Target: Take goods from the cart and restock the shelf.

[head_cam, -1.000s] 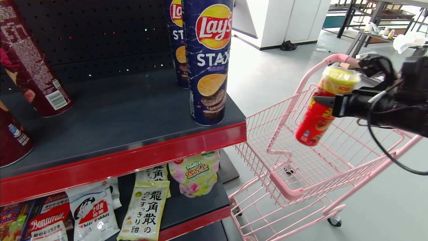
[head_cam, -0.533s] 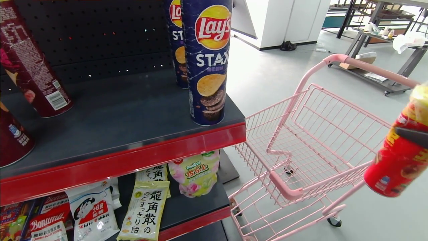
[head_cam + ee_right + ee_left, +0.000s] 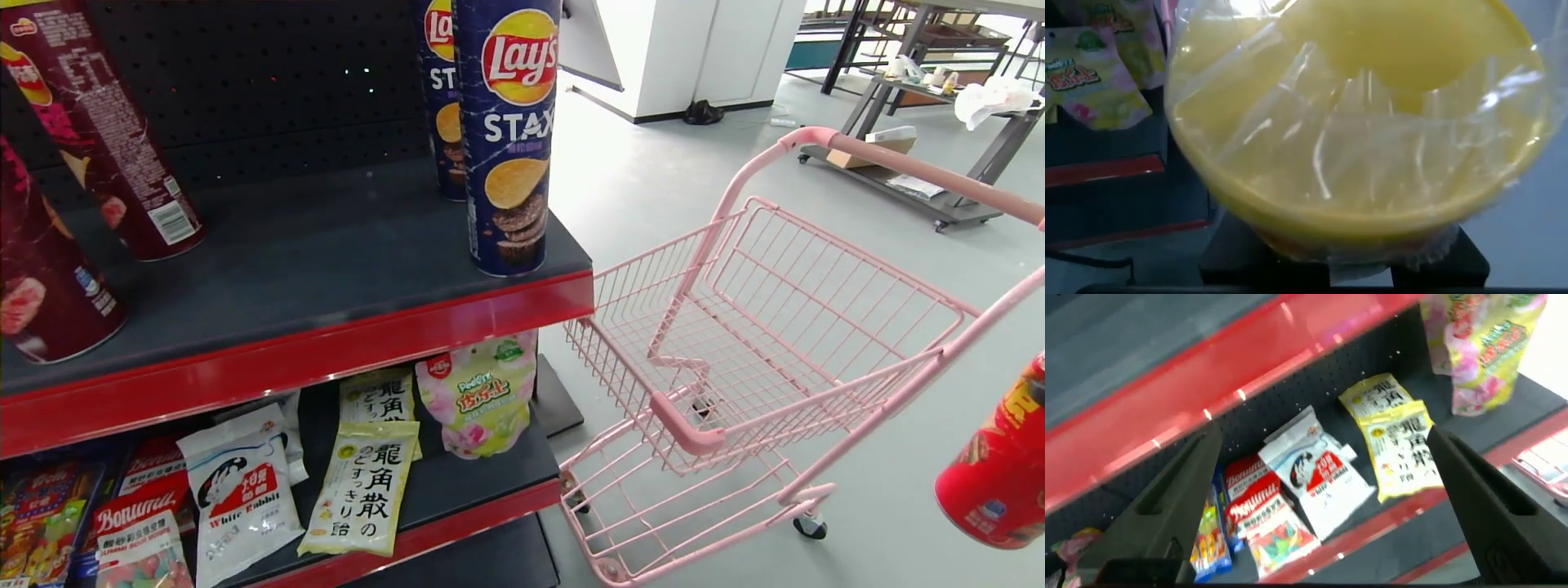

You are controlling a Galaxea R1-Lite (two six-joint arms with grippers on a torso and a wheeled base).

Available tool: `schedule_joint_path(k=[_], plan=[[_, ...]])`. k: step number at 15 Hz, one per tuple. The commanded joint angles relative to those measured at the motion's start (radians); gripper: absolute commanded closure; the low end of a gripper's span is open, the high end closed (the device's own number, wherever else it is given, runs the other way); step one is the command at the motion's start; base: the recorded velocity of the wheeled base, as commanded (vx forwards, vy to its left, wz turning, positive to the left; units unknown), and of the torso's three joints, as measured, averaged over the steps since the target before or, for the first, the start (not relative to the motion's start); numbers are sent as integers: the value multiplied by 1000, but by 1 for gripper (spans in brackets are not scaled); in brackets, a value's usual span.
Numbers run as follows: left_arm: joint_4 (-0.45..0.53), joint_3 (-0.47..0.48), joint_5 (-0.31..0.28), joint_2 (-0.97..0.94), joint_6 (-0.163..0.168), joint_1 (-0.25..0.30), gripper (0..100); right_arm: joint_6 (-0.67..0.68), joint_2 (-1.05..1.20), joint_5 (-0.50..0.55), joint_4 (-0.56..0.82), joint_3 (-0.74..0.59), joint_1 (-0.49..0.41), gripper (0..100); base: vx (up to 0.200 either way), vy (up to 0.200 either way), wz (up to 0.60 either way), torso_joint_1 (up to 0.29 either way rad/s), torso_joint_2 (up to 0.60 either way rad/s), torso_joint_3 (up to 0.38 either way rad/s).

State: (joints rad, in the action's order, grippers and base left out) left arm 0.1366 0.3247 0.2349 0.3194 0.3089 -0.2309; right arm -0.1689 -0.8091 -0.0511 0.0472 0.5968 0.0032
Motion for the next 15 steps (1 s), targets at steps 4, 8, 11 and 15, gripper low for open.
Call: schedule_joint_path(k=[4,8,11,15], plan=[[3,-27,-3,-40,12,-2,0,-3,8,8,0,-14,-8,100,-100,0,150,-3,2,5],[3,-45,-5,-68,33,-2,0,-9,11,23,-4,-32,-5,100,0,0,600,-1,4,8],[3,-47,-6,-68,33,-2,0,-11,10,23,-4,-32,-3,100,0,0,200,1,1,1],[3,-59,-8,-82,33,-2,0,-20,10,23,-4,-43,-3,100,0,0,0,14,-53,-40]])
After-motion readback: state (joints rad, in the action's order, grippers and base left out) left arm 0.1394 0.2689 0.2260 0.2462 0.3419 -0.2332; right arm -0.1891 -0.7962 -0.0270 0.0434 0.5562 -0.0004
